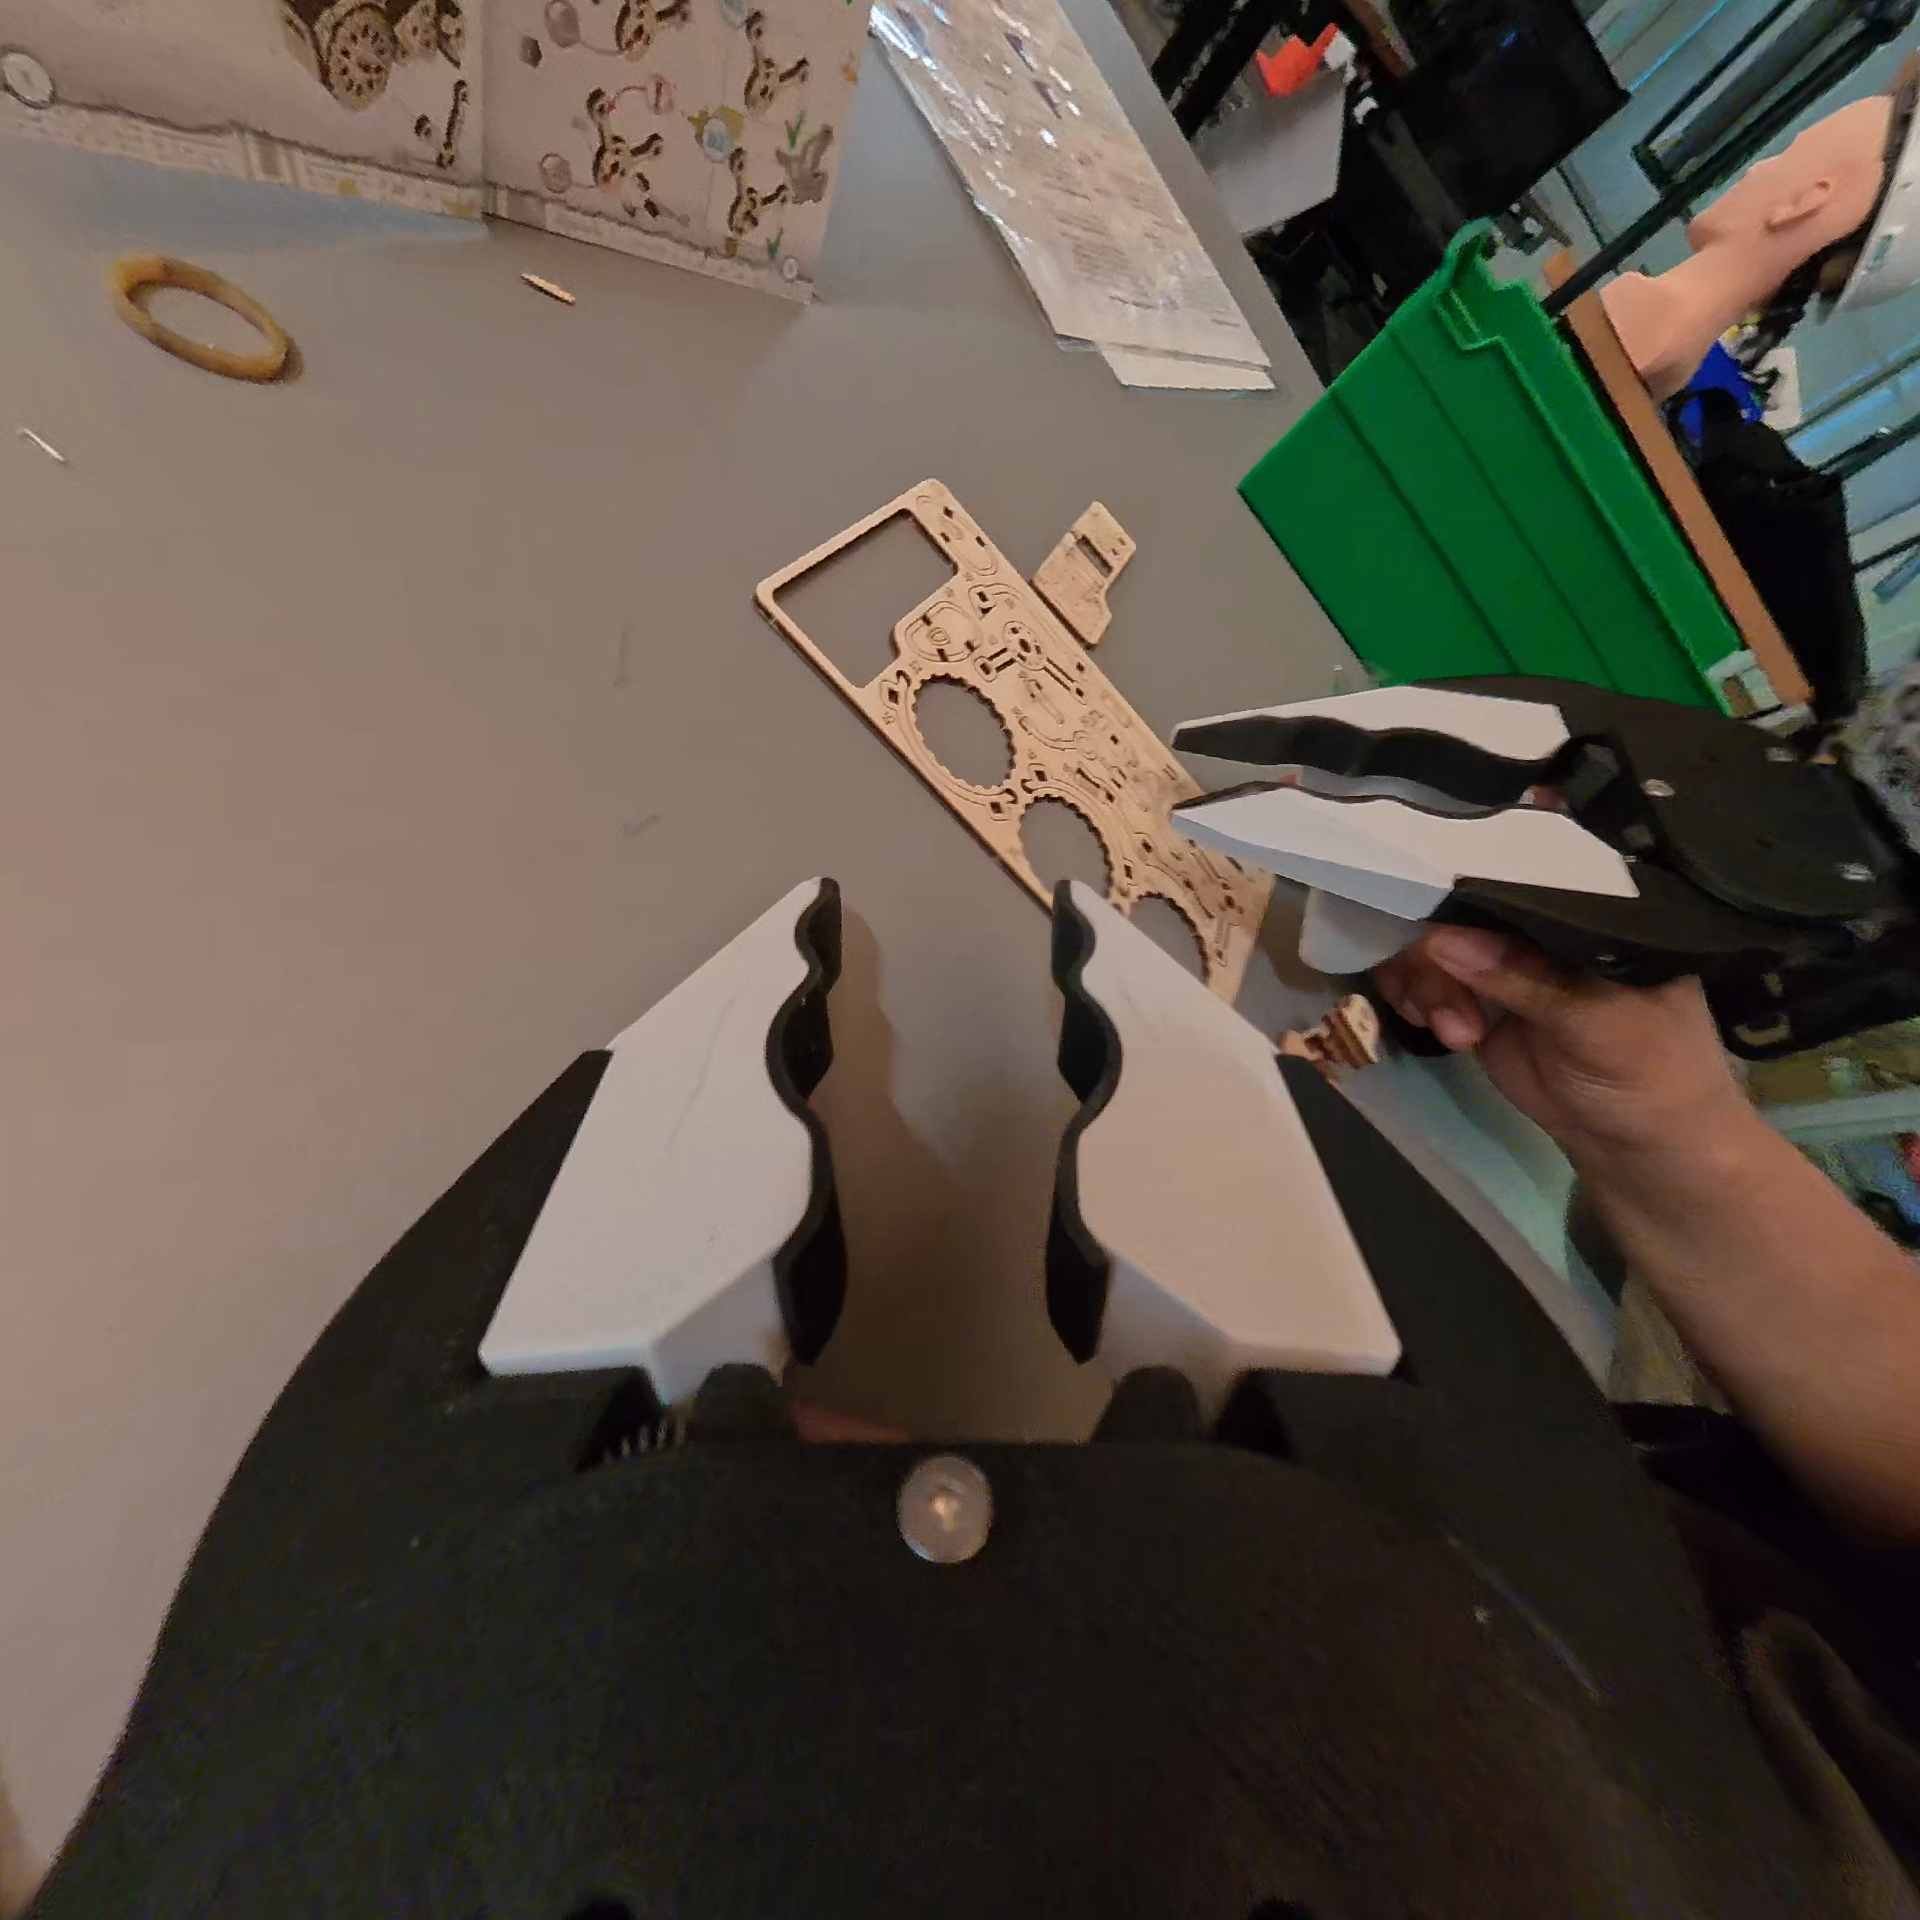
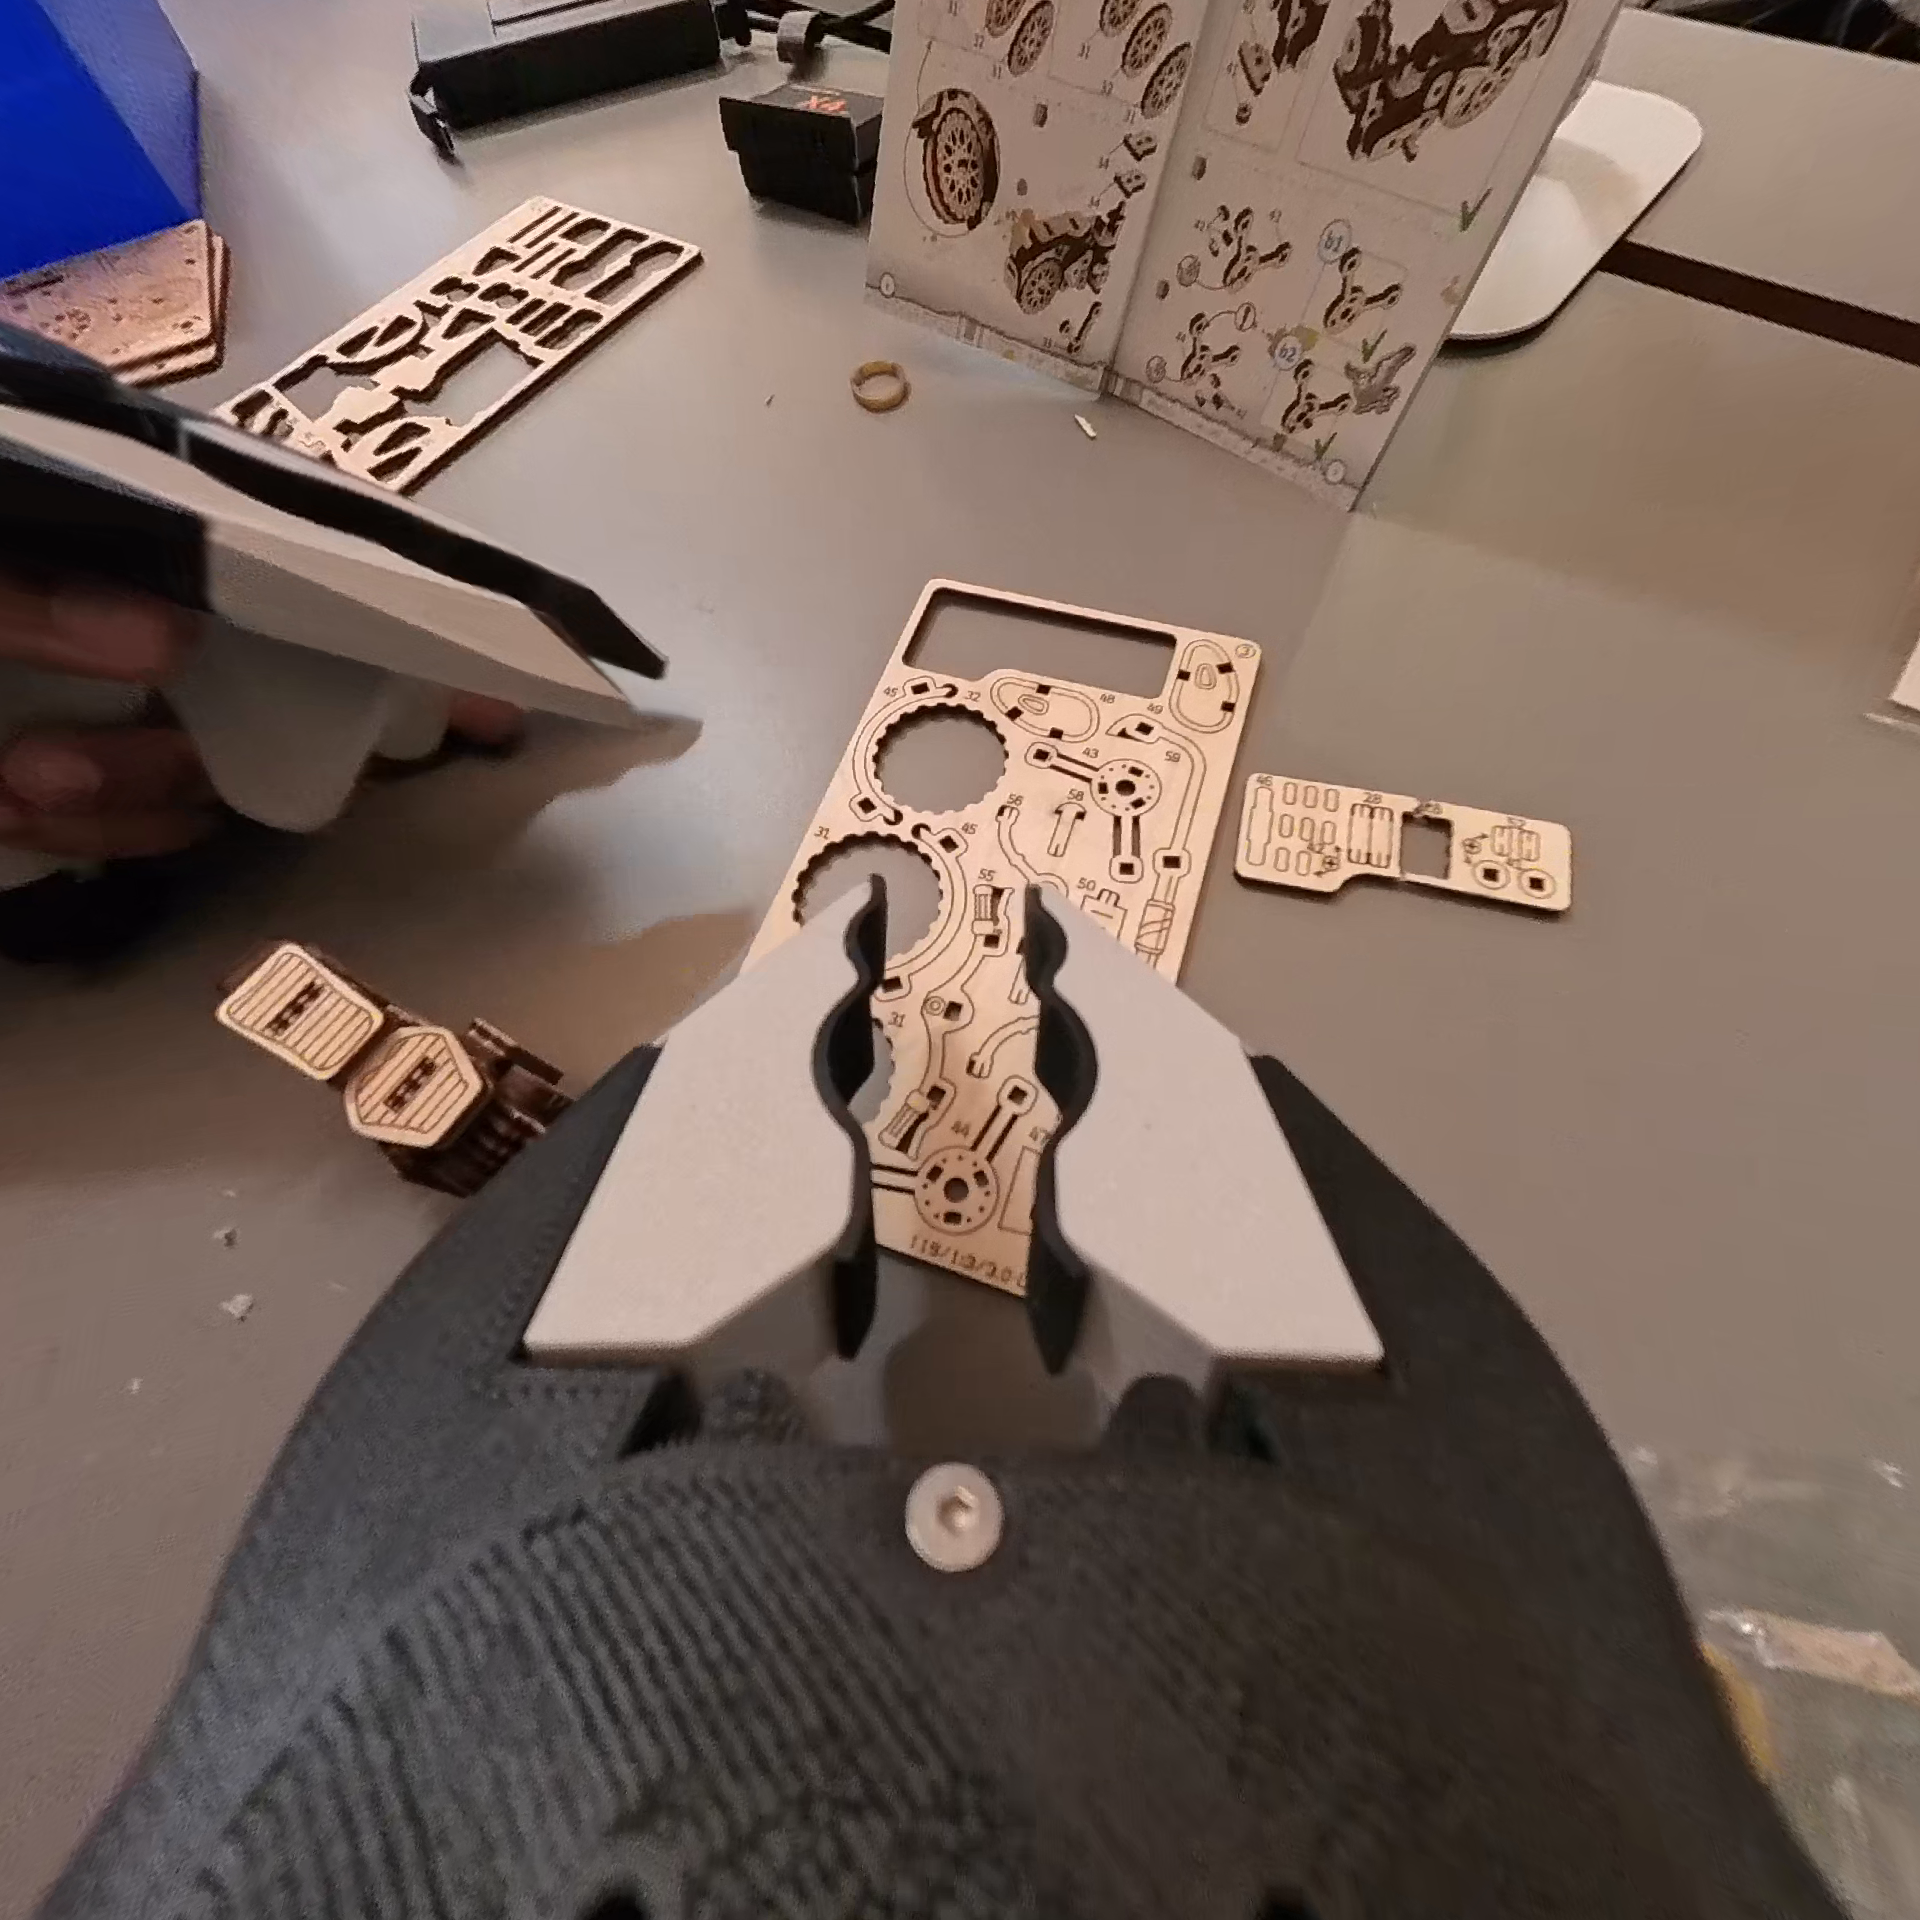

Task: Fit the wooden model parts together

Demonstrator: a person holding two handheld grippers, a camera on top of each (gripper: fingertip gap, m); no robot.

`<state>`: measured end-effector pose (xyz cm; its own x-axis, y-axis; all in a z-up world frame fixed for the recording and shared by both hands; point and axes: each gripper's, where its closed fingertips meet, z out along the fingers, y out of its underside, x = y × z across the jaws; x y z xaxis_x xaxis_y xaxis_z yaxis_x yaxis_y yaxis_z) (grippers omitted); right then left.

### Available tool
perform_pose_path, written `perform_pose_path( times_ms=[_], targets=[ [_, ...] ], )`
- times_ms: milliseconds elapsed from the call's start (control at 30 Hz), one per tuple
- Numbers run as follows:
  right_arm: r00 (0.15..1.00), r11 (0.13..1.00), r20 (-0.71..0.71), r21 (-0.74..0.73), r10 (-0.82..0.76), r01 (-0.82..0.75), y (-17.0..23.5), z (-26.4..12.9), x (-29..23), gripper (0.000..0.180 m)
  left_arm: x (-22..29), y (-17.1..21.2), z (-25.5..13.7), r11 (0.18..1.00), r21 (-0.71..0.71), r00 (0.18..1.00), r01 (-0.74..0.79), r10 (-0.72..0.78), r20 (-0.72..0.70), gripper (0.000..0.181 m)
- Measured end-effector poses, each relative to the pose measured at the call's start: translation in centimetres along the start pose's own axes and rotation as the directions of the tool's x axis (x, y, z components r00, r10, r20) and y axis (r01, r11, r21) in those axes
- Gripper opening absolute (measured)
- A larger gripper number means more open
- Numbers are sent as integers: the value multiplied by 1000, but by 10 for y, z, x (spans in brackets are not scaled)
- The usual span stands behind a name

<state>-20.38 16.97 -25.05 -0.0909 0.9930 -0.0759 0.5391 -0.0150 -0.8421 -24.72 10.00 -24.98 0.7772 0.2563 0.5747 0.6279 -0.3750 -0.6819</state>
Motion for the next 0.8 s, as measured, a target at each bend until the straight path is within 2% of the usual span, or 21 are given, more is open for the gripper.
perform_pose_path(
  times_ms=[33,100,133,233,300,367,433,500,567,633,667,800],
  targets=[
    [1000,1000,-1,-1,2,-2,0,0,0,25,6,-6,-9,999,-2,999,32,-32,-29,35],
    [1000,1000,-5,9,7,-7,-1,-1,1,24,30,-40,-50,991,86,980,98,-81,-181,35],
    [1000,1000,-4,21,11,-11,-3,-2,2,24,29,-55,-76,987,131,981,94,-70,-180,36],
    [999,997,-2,70,35,-34,-9,-8,4,24,-11,-72,-146,984,176,998,1,-12,63,39],
    [998,995,-8,77,57,-56,-14,-15,2,25,-42,-56,-181,988,150,968,-36,-3,253,46],
    [1000,995,-6,103,-5,5,-33,-28,-15,26,-69,-26,-203,992,99,894,-72,20,447,51],
    [995,982,3,158,-104,102,-58,-41,-44,27,-90,8,-209,995,10,807,-103,77,586,62],
    [985,967,56,207,-165,150,-77,-48,-83,26,-105,31,-206,993,-50,751,-106,113,650,69],
    [969,969,194,223,-154,109,-83,-45,-131,29,-113,42,-200,990,-104,739,-95,140,659,72],
    [925,982,366,187,-105,38,-76,-34,-182,35,-122,50,-196,984,-160,730,-79,166,663,72],
    [909,986,407,163,-88,23,-69,-25,-201,38,-126,55,-194,981,-185,730,-59,169,662,72],
    [923,994,374,88,-88,59,-36,17,-237,46,-127,62,-193,989,-142,767,-33,116,632,73]
  ],
)
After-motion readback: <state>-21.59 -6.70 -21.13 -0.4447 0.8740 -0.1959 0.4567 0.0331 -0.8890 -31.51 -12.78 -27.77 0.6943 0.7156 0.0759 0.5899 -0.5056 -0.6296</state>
